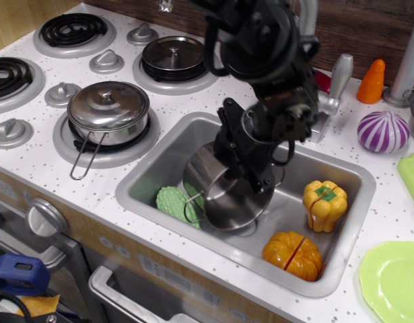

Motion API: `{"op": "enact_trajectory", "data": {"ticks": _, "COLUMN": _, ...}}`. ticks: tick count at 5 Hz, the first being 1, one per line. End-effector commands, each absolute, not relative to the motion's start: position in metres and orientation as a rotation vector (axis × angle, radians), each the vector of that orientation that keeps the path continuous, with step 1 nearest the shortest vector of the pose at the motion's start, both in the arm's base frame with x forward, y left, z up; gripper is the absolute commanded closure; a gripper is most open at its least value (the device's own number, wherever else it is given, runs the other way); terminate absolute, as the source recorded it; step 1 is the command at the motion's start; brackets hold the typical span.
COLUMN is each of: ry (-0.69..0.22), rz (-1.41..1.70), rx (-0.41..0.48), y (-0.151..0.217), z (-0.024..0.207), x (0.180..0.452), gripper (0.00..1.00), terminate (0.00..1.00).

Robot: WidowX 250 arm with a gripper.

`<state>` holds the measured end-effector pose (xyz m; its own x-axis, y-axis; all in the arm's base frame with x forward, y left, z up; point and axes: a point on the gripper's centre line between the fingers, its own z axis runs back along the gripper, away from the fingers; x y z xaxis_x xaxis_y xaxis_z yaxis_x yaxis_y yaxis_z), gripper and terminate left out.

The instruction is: Flip pot upright in sink

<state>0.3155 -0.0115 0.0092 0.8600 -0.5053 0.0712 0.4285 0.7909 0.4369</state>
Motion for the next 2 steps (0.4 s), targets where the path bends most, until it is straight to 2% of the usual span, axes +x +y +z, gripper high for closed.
{"op": "enact_trajectory", "data": {"ticks": 1, "ry": -0.193, "rz": -0.459, "rx": 0.320, "y": -0.0089, "z": 0.0131, "x": 0.3125, "gripper": 1.00, "terminate": 0.00}}
{"op": "enact_trajectory", "data": {"ticks": 2, "ry": -0.159, "rz": -0.465, "rx": 0.289, "y": -0.0047, "z": 0.0167, "x": 0.3121, "gripper": 1.00, "terminate": 0.00}}
